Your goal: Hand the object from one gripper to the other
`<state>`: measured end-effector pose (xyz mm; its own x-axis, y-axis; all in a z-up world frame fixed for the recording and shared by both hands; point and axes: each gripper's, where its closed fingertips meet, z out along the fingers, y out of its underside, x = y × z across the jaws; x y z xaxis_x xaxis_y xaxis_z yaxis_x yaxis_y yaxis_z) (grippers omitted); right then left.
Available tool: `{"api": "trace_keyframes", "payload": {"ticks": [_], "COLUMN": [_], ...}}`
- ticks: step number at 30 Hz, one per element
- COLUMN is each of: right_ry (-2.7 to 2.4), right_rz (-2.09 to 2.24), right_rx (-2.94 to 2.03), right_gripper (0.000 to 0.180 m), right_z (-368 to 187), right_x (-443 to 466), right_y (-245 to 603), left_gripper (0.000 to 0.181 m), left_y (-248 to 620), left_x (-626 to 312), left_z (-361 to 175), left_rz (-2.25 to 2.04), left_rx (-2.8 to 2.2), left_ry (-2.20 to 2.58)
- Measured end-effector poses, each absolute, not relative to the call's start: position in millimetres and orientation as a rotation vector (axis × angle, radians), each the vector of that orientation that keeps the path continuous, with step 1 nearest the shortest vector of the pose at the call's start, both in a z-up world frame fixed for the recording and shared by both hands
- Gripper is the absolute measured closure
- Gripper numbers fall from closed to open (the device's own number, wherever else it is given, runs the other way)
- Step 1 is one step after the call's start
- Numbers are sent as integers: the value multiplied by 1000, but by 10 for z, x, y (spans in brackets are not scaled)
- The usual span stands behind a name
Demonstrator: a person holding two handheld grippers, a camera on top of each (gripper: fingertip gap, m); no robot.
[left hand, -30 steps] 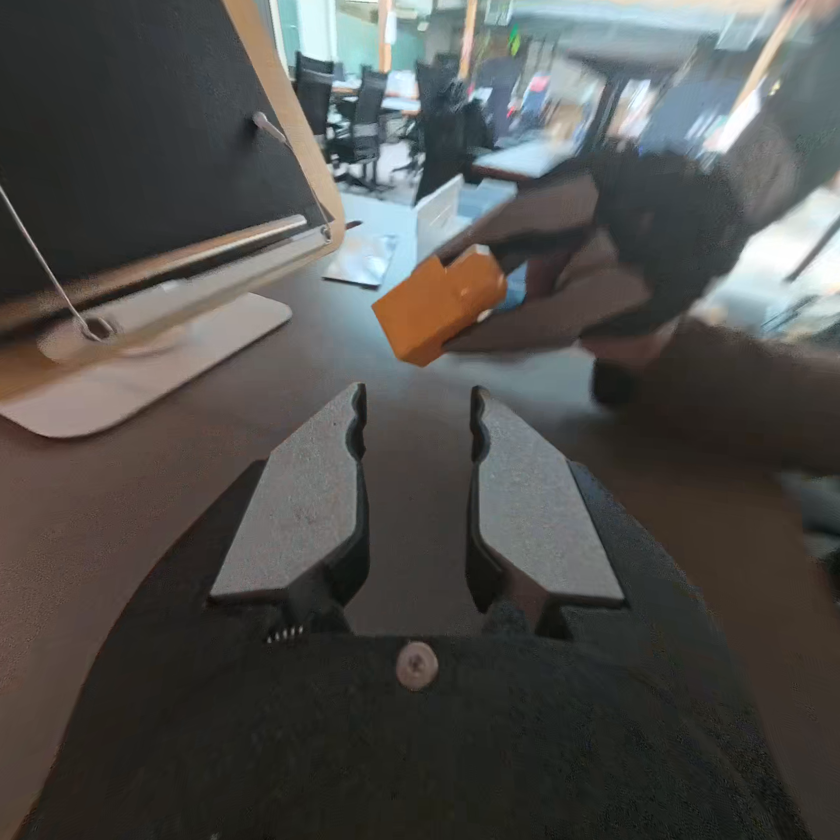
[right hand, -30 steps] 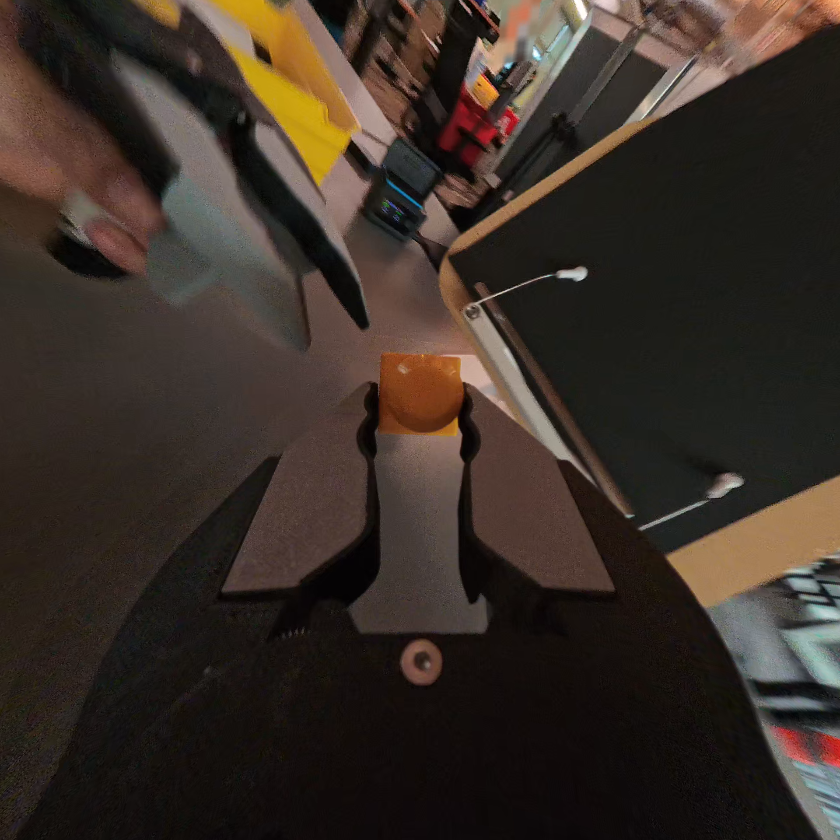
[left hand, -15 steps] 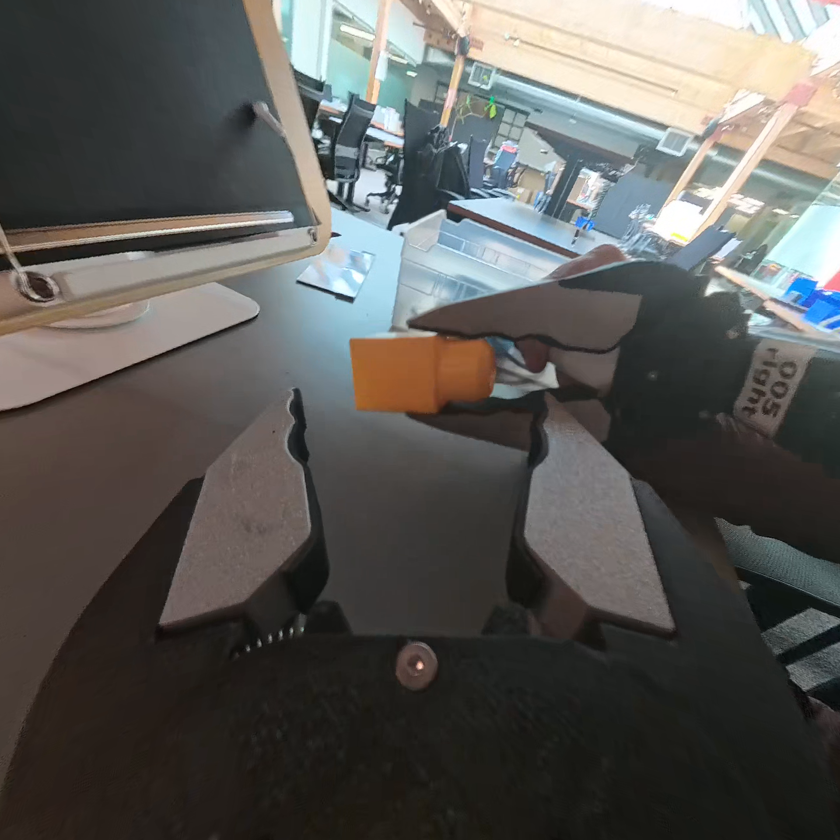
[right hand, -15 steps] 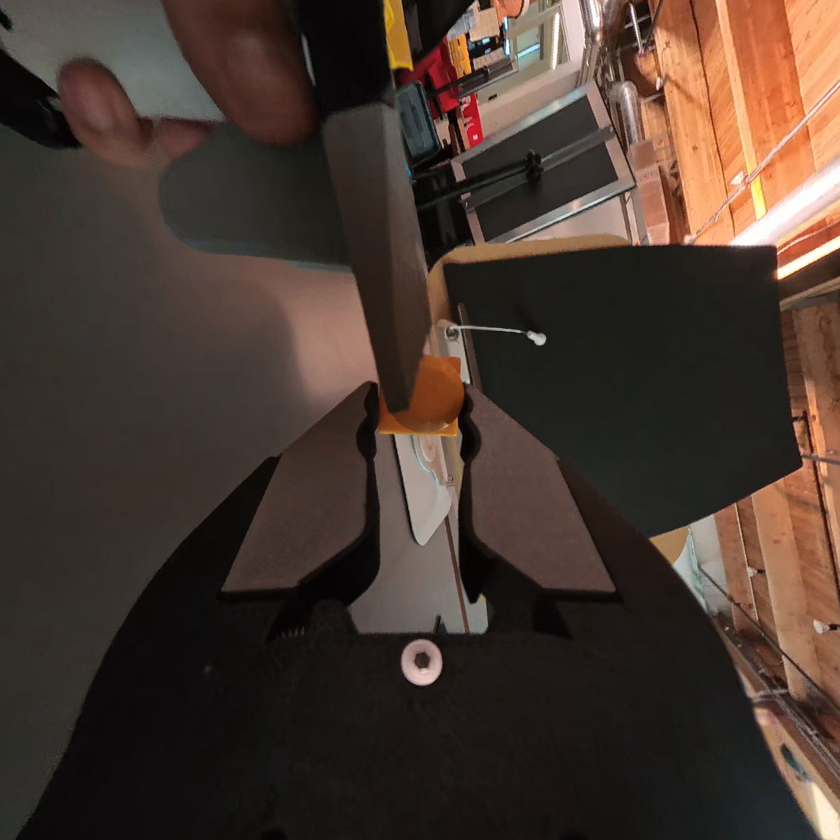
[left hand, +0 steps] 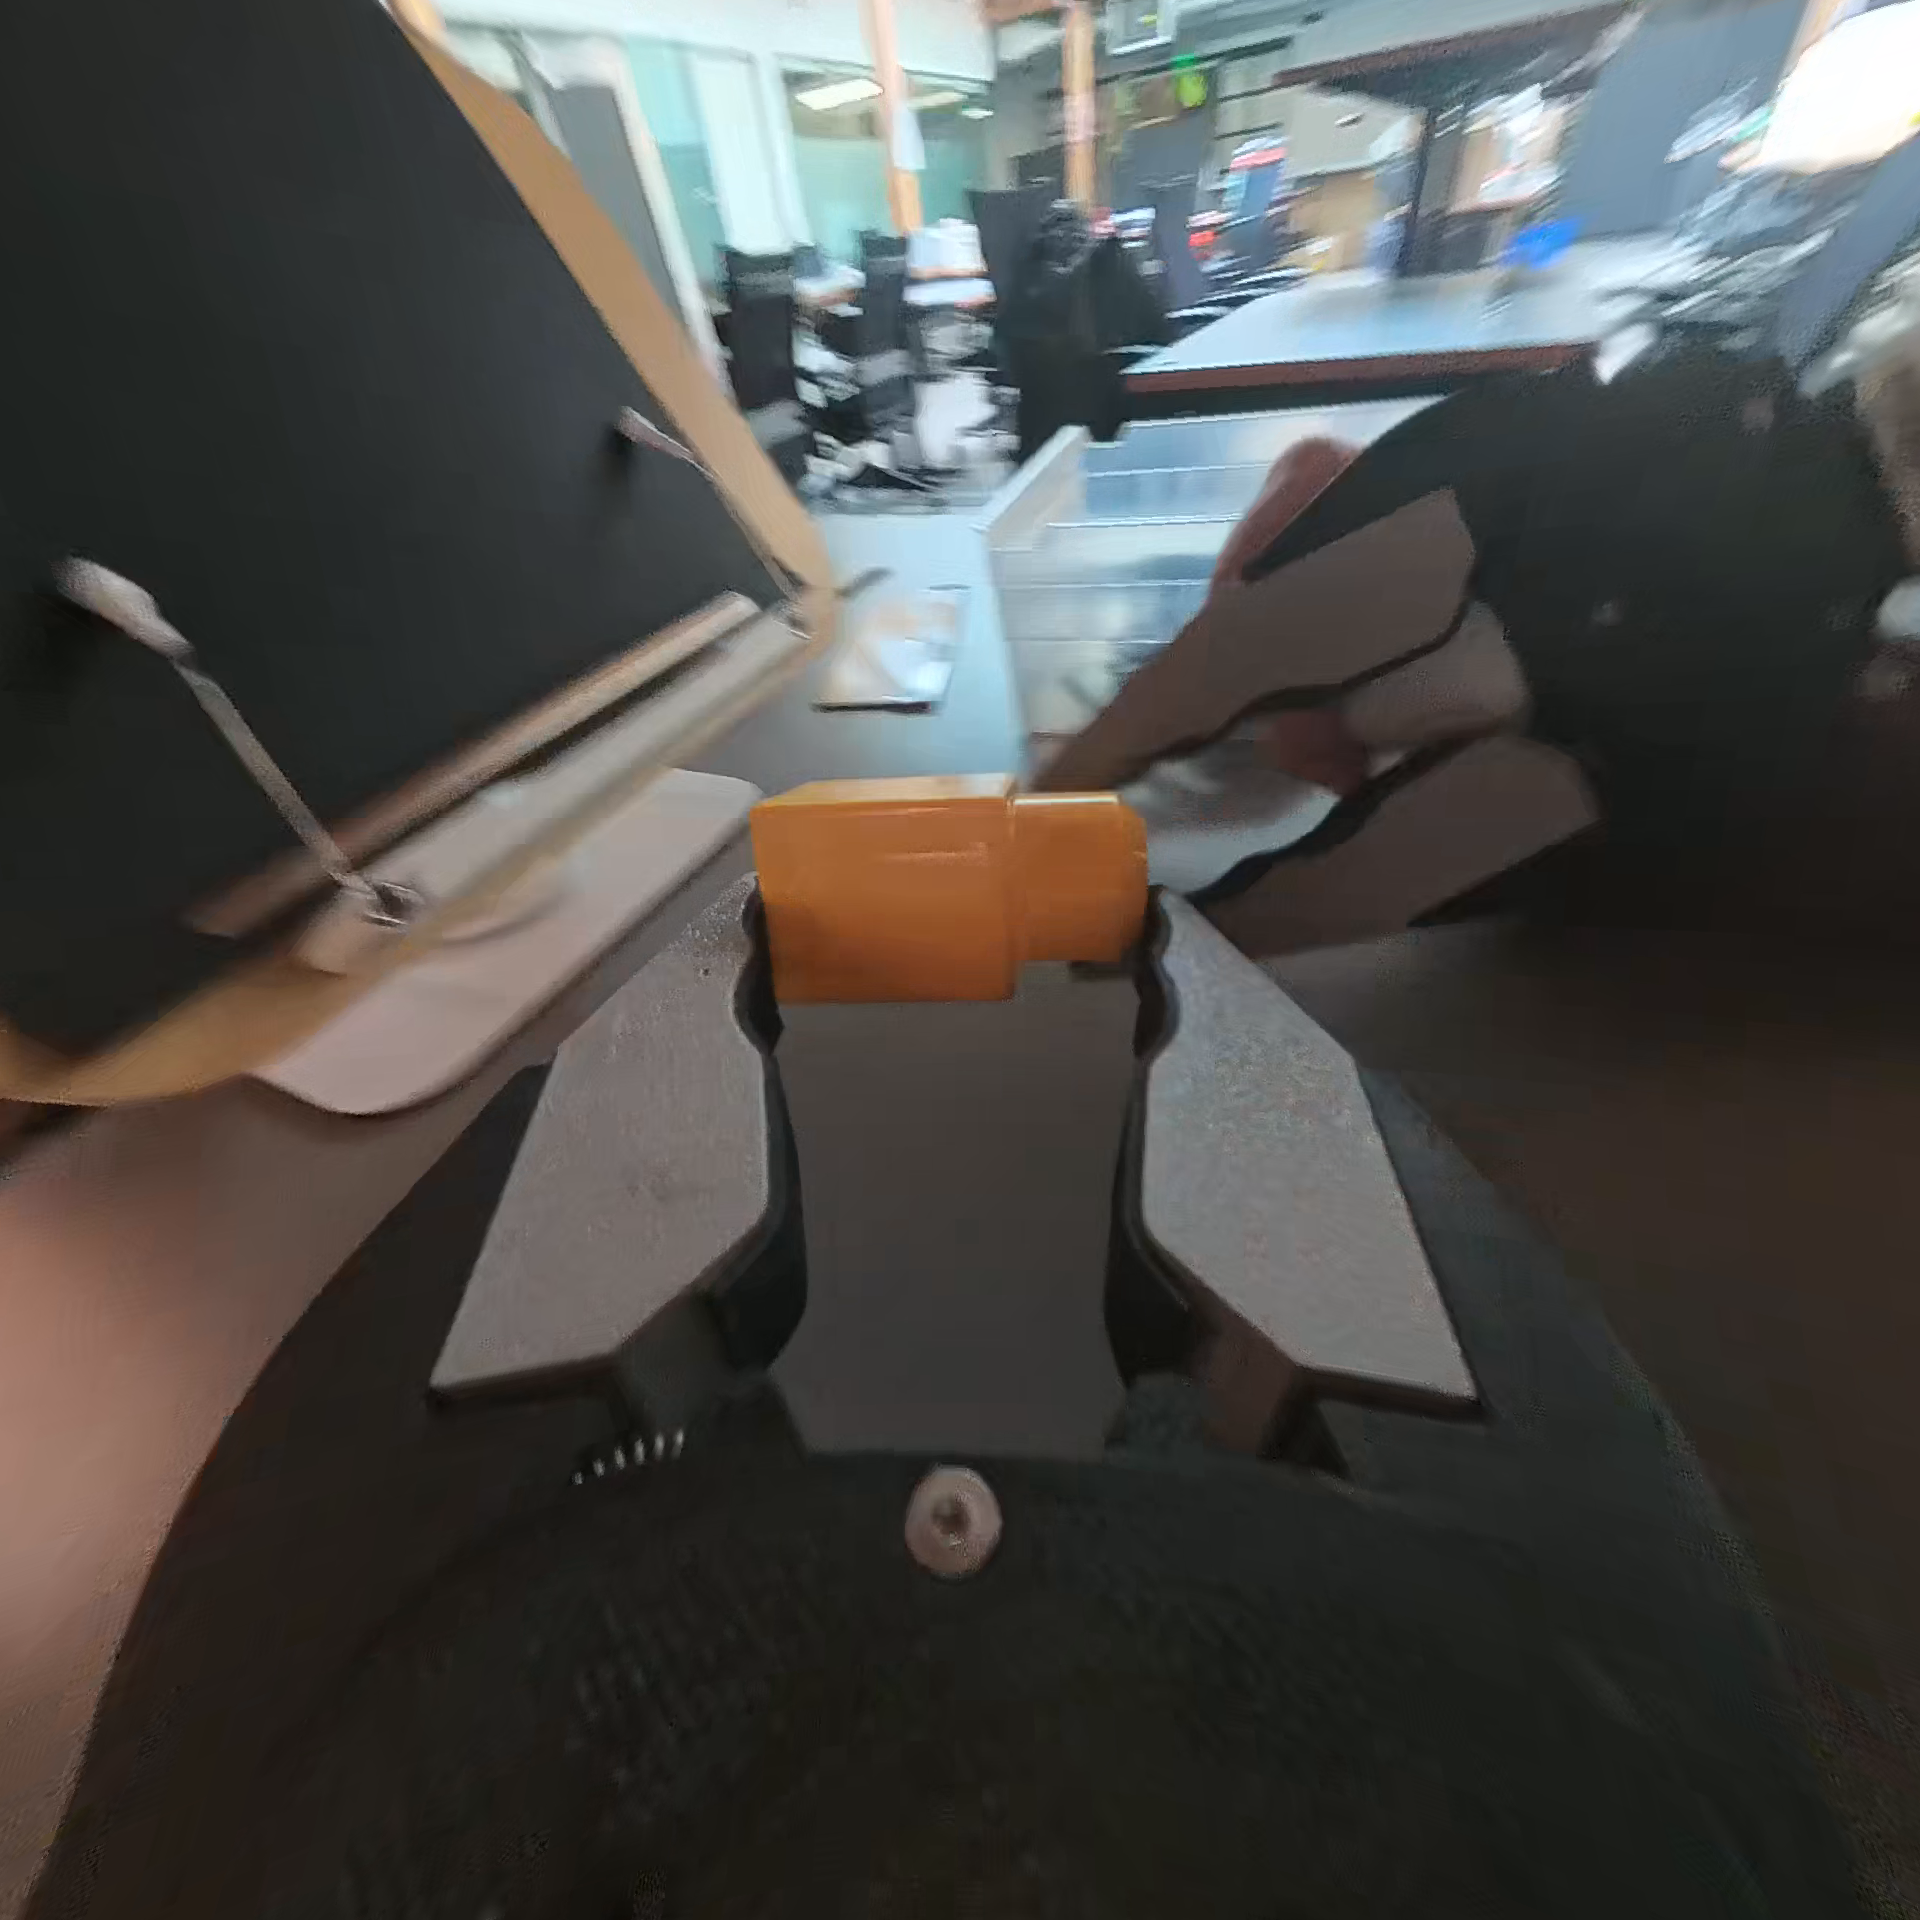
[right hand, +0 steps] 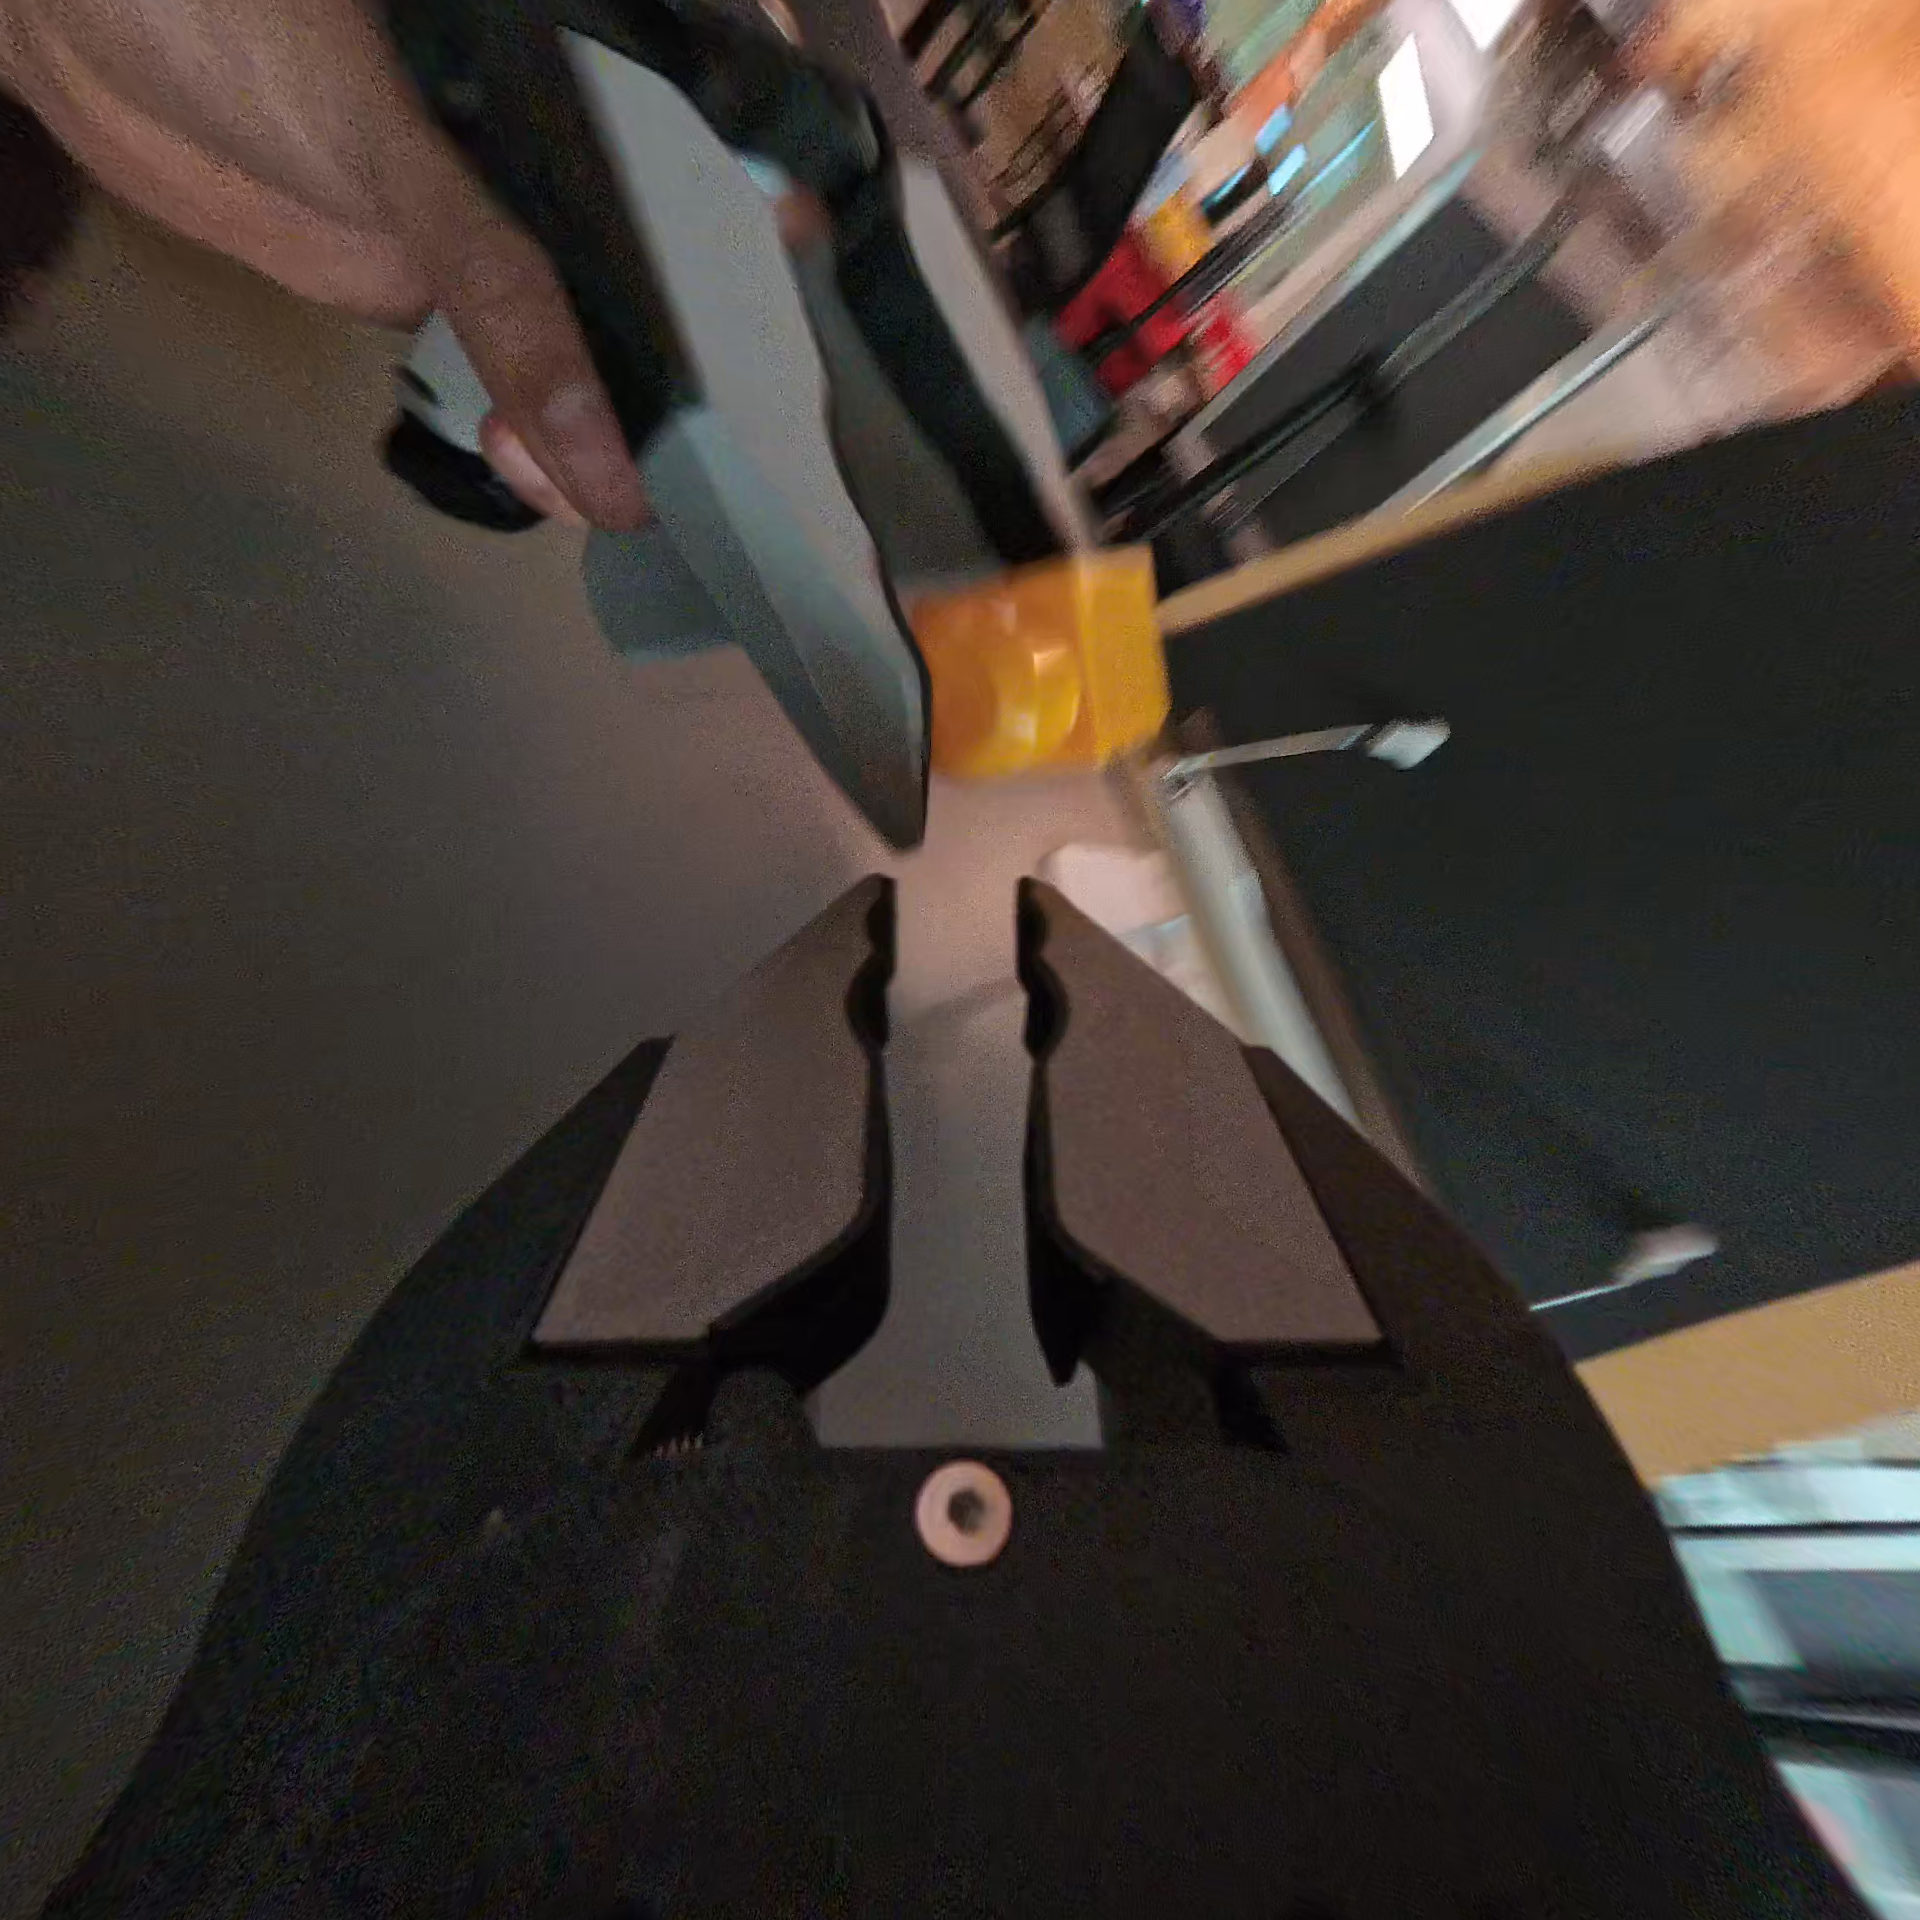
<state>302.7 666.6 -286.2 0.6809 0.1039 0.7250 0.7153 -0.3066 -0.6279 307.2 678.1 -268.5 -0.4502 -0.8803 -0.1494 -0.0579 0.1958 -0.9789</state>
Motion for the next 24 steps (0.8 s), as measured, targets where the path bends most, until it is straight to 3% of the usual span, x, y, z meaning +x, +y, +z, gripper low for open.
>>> {"api": "trace_keyframes", "payload": {"ticks": [1,3,6,9,14,16,17,24], "right_ry": [-558,-346,-96,17,-55,-98,-95,-158], "right_rz": [-540,-261,253,796,861,783,756,617], "right_rx": [-1899,-2013,-1959,-1765,-1792,-1804,-1804,-1832], "right_gripper": [165,155,115,103,108,133,136,137], "right_z": [-2947,-3039,-2957,-2667,-2723,-2741,-2740,-2766], "right_x": [3098,3246,3175,2964,2763,2704,2696,2740], "right_y": [6645,6626,6622,6557,6566,6621,6648,6670], "left_gripper": [114,114,114,114,114,114,114,116], "left_y": [6843,6911,6892,6720,6572,6546,6544,6544], "left_x": [3078,3088,3122,3128,3089,3097,3102,3095], "left_z": [-2635,-2584,-2647,-2729,-2615,-2662,-2679,-2685], "left_rz": [-1244,-1080,-801,-644,-664,-620,-584,-645], "left_rx": [-832,-753,-586,-394,-324,-291,-269,-318], "left_ry": [1665,1622,1627,1646,1587,1603,1603,1595]}}
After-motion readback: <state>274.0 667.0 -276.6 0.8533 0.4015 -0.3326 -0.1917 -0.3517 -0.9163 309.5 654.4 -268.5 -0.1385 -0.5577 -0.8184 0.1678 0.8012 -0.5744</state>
